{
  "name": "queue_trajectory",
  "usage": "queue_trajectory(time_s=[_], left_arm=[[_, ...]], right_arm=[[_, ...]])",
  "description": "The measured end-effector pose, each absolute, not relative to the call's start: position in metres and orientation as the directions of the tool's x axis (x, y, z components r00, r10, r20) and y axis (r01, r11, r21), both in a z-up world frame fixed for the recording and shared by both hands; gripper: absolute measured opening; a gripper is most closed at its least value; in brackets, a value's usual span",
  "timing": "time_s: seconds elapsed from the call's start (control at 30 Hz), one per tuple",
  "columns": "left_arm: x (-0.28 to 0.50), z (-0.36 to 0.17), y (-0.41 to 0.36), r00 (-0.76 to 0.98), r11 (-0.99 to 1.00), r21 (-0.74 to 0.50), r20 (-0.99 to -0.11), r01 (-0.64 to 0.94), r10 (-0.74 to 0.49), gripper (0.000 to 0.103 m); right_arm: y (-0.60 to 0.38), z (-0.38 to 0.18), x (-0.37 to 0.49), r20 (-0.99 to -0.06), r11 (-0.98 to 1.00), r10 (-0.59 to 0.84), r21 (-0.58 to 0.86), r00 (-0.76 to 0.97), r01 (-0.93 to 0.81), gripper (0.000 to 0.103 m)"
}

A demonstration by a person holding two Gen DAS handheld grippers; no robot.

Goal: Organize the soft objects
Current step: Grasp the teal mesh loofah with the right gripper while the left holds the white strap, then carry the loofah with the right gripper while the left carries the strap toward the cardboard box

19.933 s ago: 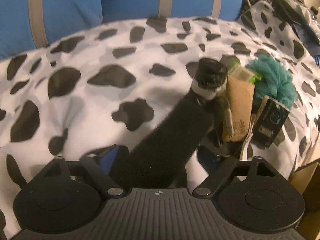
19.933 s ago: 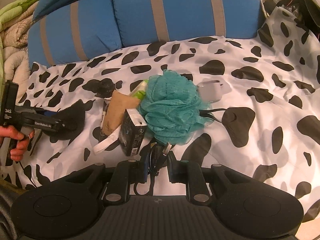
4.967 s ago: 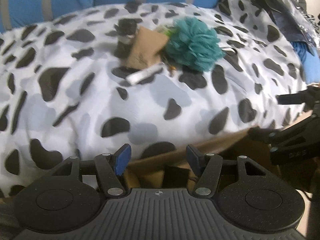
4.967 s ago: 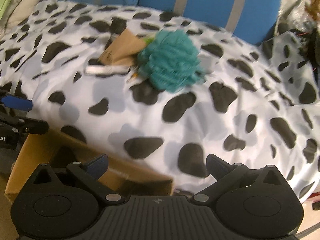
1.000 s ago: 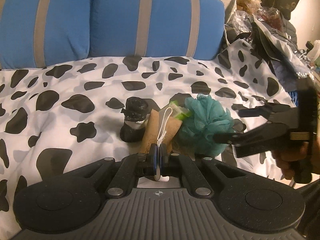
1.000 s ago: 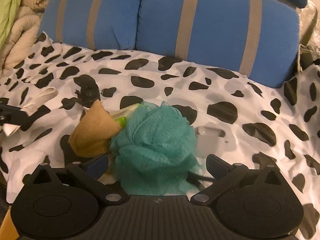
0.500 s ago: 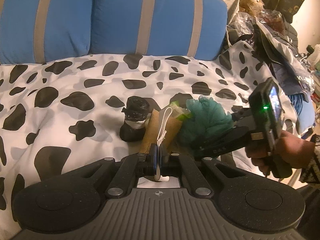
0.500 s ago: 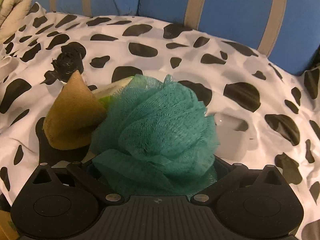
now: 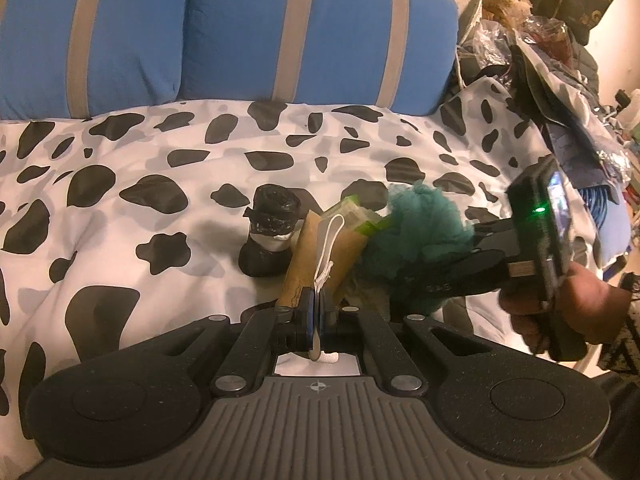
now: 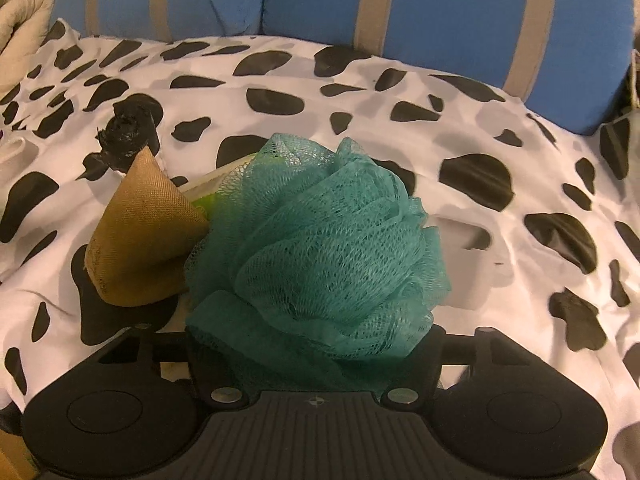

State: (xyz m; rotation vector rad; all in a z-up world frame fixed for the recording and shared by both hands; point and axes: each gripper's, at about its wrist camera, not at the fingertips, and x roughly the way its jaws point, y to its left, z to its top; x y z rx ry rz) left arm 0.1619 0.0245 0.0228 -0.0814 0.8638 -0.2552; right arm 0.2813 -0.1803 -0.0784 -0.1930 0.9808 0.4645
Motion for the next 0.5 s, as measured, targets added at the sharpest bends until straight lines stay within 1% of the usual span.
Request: queue_trajectory(time_s=[0.3,0.5], left_arm=[[0.160,0.018,0.019,0.620,0.963,-0.177,-0.738,0.205,-0.268,0.003],[0.154,0.014,0.013,0.623,0.956,-0.168,-0.729,0.241,-0.285,0.003]], right_arm=[[-0.211,-0.045,0.258,-0.776,0.905,0.311,0.066,0.549,-0.420,0.064],[-0.214,-0.025,0.234,-0.739,0.900,0.335,0.068,0.584,-0.430,0.064]])
